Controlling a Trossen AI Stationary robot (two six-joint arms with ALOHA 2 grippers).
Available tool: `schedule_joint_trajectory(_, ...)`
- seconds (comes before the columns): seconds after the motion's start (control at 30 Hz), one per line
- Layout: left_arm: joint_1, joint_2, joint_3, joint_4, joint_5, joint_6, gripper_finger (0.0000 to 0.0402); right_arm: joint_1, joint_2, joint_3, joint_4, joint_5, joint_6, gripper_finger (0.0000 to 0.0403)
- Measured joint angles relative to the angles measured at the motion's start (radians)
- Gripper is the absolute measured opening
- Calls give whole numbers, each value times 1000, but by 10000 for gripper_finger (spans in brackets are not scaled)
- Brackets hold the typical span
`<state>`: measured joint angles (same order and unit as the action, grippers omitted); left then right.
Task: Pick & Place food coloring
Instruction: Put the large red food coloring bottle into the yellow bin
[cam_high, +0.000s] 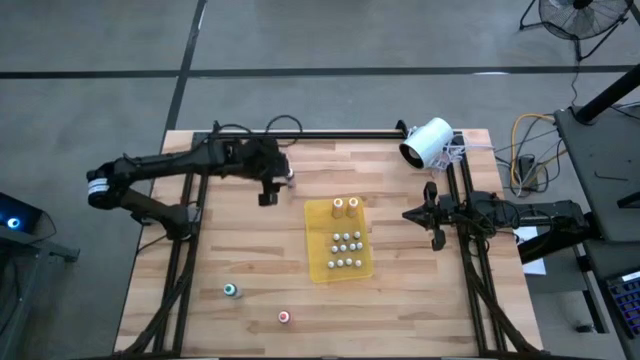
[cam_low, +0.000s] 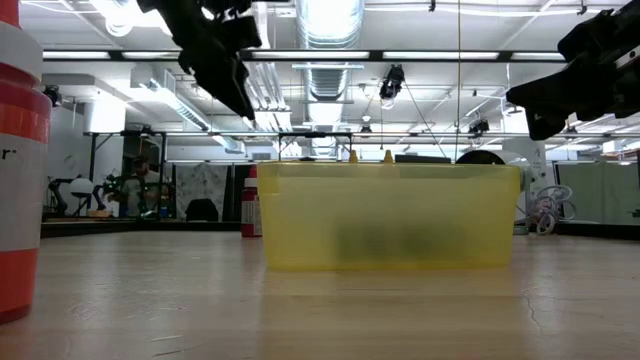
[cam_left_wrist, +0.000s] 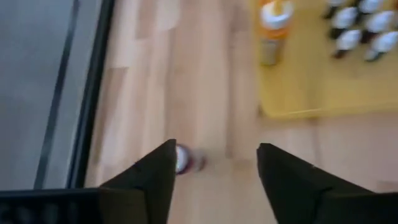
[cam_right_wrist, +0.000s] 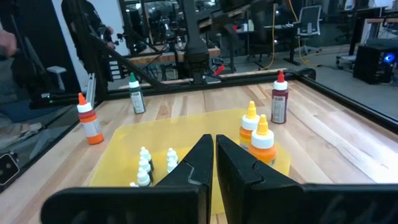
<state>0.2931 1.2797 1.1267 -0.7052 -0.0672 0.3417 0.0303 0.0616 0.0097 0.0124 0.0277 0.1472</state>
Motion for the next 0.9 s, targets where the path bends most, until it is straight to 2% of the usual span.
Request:
schedule_joint_trajectory(0.13, 74, 15, -3, 7, -33, -26, 243, 0, 0, 0, 0, 0, 2, 13)
schedule_joint_trajectory(0.23, 117, 40, -3, 19, -45, -25, 266, 0, 0, 0, 0, 0, 0, 13)
schedule_joint_trajectory(0.63, 169, 138, 34, 31, -44, -55, 270, 0, 0, 0, 0, 0, 2, 13)
schedule_joint_trajectory(0.9, 259, 143, 118, -99, 93, -27, 270, 0, 0, 0, 0, 0, 0, 13)
